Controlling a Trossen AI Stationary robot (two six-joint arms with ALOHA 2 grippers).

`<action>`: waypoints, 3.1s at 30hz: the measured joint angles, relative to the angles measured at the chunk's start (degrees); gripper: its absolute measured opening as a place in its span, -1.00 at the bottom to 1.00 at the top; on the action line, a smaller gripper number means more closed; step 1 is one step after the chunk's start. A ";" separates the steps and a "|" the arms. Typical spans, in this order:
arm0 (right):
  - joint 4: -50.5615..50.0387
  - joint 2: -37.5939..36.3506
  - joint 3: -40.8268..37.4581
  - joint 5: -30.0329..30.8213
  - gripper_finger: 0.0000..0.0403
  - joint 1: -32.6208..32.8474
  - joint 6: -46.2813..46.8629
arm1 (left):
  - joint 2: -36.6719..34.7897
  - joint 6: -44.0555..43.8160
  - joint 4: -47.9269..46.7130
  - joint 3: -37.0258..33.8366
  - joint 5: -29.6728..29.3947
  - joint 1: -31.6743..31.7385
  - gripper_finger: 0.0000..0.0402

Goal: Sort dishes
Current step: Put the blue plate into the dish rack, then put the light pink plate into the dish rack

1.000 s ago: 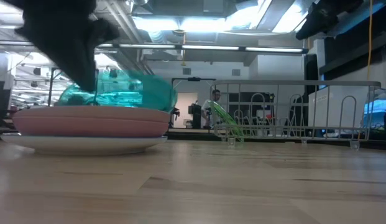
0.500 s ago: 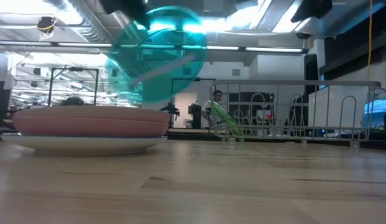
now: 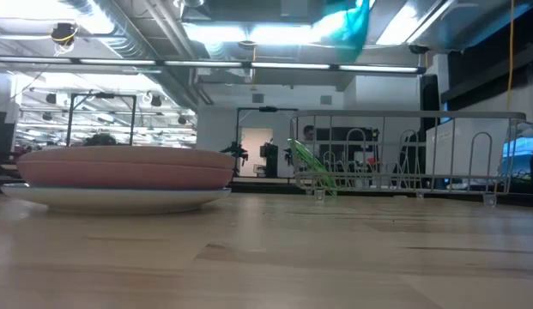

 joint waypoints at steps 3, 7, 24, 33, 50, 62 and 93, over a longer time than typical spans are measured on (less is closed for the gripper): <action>-2.93 -0.43 2.75 1.00 -0.19 0.00 -0.01 | -2.05 -1.31 1.79 0.00 2.05 4.34 -1.00; -4.79 -2.26 4.62 4.43 -0.19 0.00 0.00 | -3.72 -5.87 1.41 0.01 7.73 12.15 -1.00; -5.04 -12.17 4.92 15.02 -0.19 -0.02 0.95 | 5.37 -14.84 9.58 0.00 26.00 32.12 -1.00; -5.84 -12.35 4.92 13.93 -0.19 -0.02 0.94 | 11.75 -19.62 15.43 -0.07 27.72 34.55 -1.00; -8.03 -12.24 -0.68 13.70 -0.19 -0.02 2.44 | 13.41 -20.81 12.17 -0.07 25.46 37.52 -1.00; -7.98 -12.22 -1.37 12.83 -0.19 -0.02 2.44 | 14.81 -22.42 8.14 -0.07 23.34 38.19 -1.00; -8.11 -12.24 -1.37 12.51 -0.19 -0.02 3.47 | 12.19 -12.47 2.14 -0.07 24.27 41.27 -0.53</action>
